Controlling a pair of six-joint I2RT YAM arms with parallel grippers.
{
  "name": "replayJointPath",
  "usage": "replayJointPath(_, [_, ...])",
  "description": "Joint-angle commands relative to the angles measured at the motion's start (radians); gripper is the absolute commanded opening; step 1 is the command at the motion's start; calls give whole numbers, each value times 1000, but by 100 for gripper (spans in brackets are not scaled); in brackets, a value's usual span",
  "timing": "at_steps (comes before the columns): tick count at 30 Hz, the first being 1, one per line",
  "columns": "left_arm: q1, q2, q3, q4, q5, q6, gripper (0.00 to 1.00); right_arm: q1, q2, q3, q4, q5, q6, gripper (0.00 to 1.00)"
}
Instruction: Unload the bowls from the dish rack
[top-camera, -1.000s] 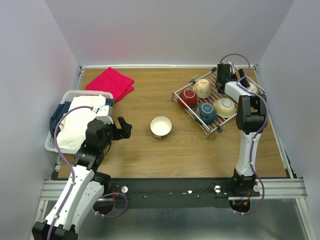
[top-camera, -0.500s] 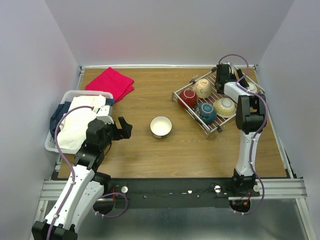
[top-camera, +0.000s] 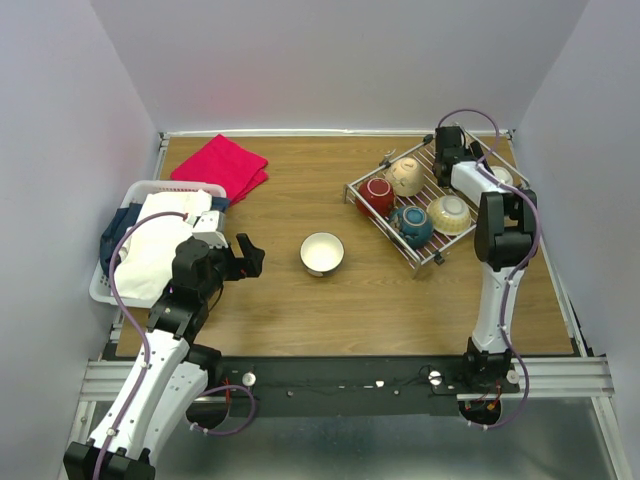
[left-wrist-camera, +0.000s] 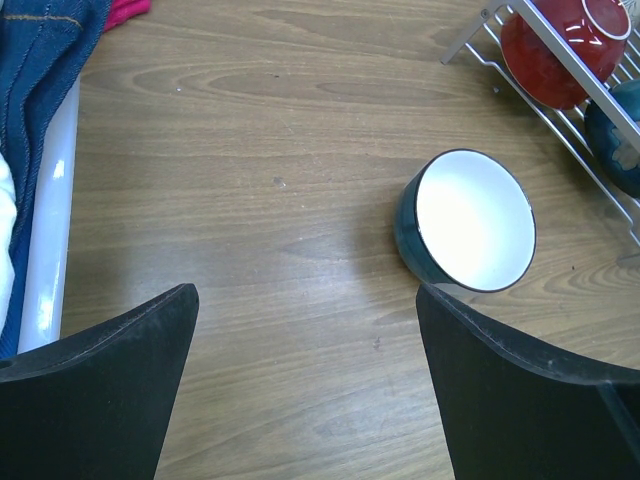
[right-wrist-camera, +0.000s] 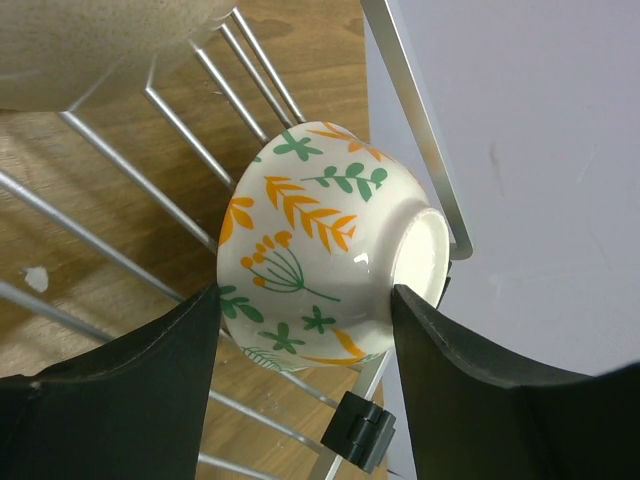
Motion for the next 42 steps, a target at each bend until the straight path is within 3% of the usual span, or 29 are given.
replayJointPath(1, [-5, -6, -11, 22, -23, 11, 99, 15, -59, -8, -57, -86, 60, 47])
replayJointPath(17, [-3, 1, -6, 14, -31, 11, 99, 28, -158, 136, -150, -243, 267, 36])
replayJointPath(30, [-5, 6, -3, 7, -36, 13, 99, 28, -220, 146, -163, -417, 405, 33])
replayJointPath(42, [-5, 9, 3, 14, -28, 4, 99, 29, -412, 41, -79, -658, 608, 33])
